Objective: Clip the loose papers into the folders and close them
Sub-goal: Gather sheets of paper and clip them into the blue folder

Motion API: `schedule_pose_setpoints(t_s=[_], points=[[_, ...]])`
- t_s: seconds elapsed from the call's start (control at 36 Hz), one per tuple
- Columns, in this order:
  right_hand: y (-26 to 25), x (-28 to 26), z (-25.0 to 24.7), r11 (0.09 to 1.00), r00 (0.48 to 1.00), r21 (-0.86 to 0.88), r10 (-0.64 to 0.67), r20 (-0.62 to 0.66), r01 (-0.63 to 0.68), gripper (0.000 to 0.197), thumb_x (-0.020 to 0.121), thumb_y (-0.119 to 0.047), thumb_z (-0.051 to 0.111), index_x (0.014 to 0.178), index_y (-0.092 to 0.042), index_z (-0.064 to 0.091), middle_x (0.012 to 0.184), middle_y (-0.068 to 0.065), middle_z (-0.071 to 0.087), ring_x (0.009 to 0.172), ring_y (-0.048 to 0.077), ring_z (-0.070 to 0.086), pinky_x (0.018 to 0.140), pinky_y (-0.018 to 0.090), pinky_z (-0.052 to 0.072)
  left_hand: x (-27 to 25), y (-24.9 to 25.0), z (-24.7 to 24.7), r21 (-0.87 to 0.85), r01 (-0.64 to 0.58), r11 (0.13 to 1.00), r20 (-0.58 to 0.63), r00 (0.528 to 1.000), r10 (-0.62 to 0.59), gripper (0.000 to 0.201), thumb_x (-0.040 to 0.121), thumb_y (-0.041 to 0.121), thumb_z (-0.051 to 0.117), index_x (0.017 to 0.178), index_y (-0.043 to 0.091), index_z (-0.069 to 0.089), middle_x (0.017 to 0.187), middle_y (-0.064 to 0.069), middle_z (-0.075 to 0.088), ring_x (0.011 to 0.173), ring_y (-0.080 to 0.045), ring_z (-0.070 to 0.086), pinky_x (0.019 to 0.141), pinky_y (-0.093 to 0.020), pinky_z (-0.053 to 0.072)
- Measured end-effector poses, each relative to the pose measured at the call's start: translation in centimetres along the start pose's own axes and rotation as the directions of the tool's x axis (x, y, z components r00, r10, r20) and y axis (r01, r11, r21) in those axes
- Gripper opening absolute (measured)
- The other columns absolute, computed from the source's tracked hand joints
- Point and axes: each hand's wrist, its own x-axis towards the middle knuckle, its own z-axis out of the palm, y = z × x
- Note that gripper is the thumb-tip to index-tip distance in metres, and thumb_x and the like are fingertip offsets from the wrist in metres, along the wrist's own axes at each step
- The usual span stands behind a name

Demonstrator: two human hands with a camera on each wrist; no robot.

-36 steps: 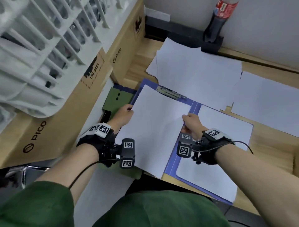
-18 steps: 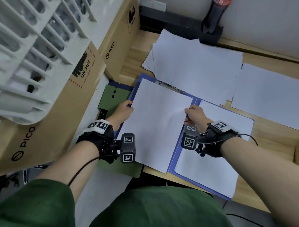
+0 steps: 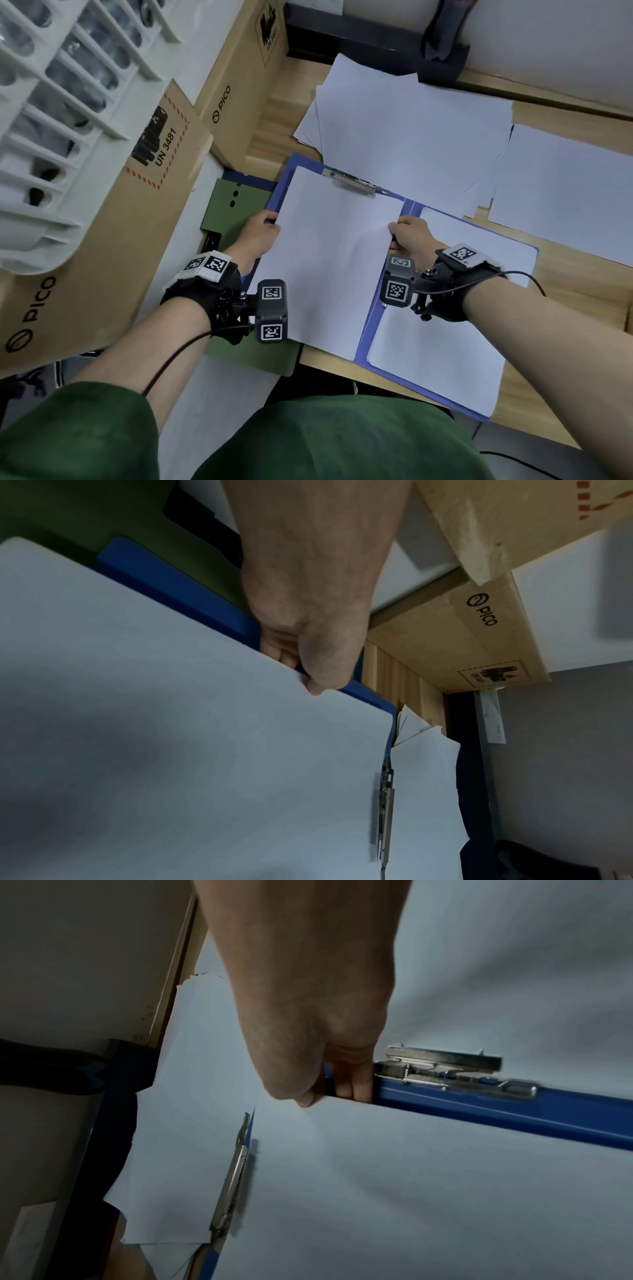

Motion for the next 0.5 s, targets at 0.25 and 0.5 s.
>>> schedule_pose_setpoints(t_s=[0.25,0.5], points=[[-1.5,-0.8,-1.9,0.996,0.998,0.079,-0.032,0.052,0.028,0.024,0.093,0.0,0.042,0.077,-0.015,0.051,0.064,0.004,0.051,0.049,0.01,0.047,0.056,0.022,0.04,1.2,1.1,-0.7,-0.125,-0.018,0.992,0.02,1.0,0.02,0.035,0.094,0.006,0.048,0.127,0.018,0.053,0.123,-0.003,0.059,0.104,-0.019,0.06,0.085,-0.032,0.052],[-1.5,-1.4,-6.0,0.999,0.996,0.046,0.006,0.095,-0.01,0.012,0.094,-0.013,0.048,0.102,-0.013,0.057,0.083,0.007,0.063,0.07,0.024,0.06,0.069,0.031,0.055,2.3,5.9,2.7,-0.048,-0.167,0.985,0.034,0.985,0.168,0.036,0.097,0.01,0.042,0.13,0.021,0.05,0.101,0.001,0.057,0.077,-0.013,0.054,0.064,-0.021,0.043]])
